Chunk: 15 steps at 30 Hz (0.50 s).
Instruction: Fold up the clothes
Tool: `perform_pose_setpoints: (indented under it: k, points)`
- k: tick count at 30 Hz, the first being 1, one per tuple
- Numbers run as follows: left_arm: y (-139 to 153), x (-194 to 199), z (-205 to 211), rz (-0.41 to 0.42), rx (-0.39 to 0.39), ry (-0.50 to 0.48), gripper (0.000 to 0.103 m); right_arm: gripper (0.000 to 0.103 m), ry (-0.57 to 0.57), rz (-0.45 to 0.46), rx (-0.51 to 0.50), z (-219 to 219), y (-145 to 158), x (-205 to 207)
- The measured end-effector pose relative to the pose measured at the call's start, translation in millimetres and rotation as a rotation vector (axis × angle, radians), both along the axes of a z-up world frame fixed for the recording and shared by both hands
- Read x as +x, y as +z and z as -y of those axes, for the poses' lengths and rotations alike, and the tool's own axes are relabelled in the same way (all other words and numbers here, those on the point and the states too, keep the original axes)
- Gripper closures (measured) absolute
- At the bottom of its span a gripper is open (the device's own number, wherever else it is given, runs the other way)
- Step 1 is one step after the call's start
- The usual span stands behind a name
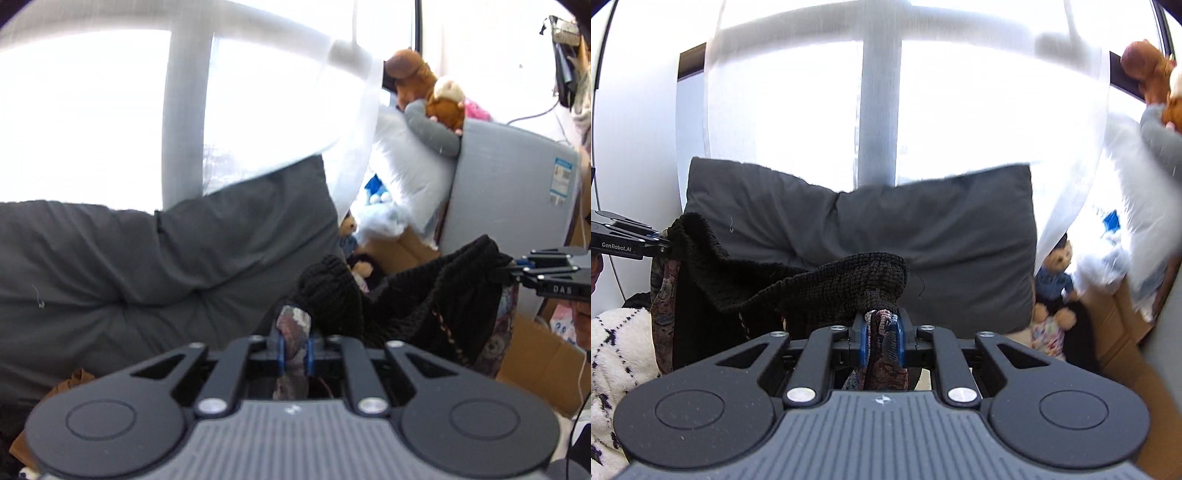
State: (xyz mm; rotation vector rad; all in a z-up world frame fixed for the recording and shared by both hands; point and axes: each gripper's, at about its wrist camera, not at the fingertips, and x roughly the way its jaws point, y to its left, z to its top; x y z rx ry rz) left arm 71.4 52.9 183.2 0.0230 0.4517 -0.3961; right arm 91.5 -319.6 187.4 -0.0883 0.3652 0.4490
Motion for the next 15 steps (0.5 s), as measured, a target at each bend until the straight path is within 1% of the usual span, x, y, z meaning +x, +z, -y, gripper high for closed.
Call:
perform_pose_setpoints:
  k: [8, 15]
  points:
    - [55, -42, 17, 0.100, -0.037, -0.031, 0.092, 0.088, -0.037, 0.124, -0.043, 21, 66, -46]
    - [82, -84, 33, 0.151, -0.055, -0.074, 0.092, 0.088, -0.065, 0.194, -0.050, 42, 97, -87]
